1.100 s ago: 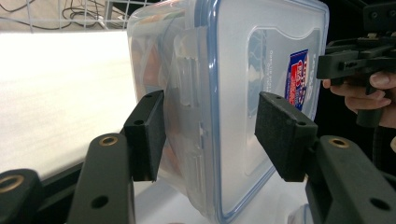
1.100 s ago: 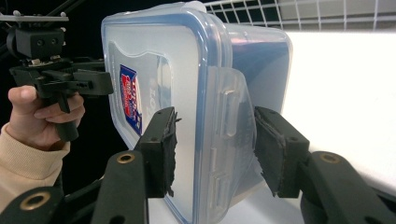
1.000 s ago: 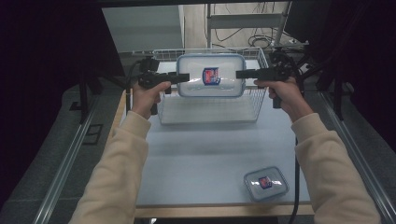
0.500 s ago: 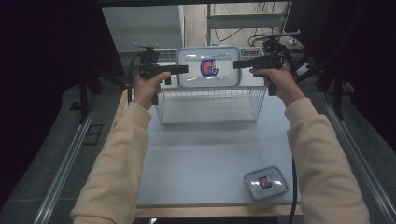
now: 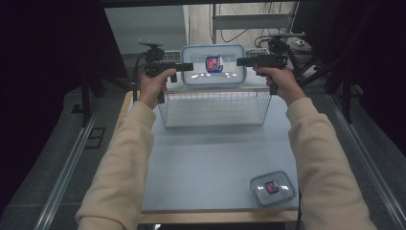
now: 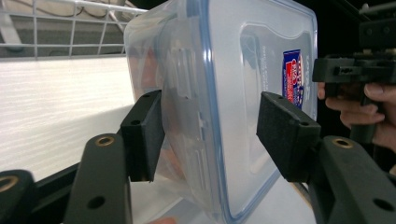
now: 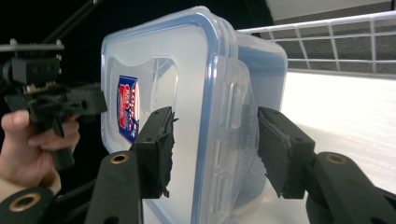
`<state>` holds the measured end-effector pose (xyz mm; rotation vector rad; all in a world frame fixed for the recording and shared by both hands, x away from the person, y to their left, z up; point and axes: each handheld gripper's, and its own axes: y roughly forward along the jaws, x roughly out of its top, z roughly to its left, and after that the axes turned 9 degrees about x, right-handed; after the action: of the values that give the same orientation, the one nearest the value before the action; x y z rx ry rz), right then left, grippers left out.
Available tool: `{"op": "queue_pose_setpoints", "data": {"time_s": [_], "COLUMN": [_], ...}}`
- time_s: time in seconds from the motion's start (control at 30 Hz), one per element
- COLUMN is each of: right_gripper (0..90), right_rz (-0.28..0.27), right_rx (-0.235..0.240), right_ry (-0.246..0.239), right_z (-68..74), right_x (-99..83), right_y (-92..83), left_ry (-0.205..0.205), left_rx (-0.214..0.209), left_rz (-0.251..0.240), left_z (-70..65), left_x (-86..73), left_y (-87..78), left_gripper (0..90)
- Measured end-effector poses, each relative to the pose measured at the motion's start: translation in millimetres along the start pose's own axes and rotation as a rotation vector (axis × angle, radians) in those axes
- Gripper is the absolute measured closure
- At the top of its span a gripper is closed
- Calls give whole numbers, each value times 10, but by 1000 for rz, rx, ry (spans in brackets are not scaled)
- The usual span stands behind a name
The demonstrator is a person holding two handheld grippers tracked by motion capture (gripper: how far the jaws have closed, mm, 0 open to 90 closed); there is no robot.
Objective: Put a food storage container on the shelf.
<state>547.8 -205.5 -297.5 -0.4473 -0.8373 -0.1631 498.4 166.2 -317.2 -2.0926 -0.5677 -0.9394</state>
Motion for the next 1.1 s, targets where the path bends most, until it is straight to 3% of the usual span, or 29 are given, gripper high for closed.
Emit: {"op": "queue_pose_setpoints", "data": {"time_s": [0.2,0.3,0.37,0.47,0.6,0.67,0.8,0.97,1.1], "right_gripper": [442,422,411,393,400,406,418,416,407], "right_rz": [-37,-46,-64,-73,-96,-100,-89,-85,-88], "right_rx": [-54,-99,-112,-164,-159,-142,-104,-78,-51], "right_ry": [50,39,46,7,-8,-18,-15,-13,-16], "right_z": [-60,-20,15,97,129,140,139,150,164], "right_x": [-13,-37,-74,-125,-163,-172,-226,-346,-453], "right_y": [55,121,164,204,135,69,-74,-213,-309], "left_ry": [-84,-119,-123,-97,-51,-18,24,36,75], "left_rx": [-22,-31,-15,21,63,95,106,59,18], "left_rz": [16,37,21,-6,-35,-56,-80,-70,-51], "left_z": [81,157,176,159,92,39,-32,-88,-141], "left_x": [27,24,10,14,28,0,-110,-297,-438], "left_y": [121,187,218,183,40,-65,-244,-398,-452], "left_gripper": [340,274,207,213,192,222,335,496,679]}}
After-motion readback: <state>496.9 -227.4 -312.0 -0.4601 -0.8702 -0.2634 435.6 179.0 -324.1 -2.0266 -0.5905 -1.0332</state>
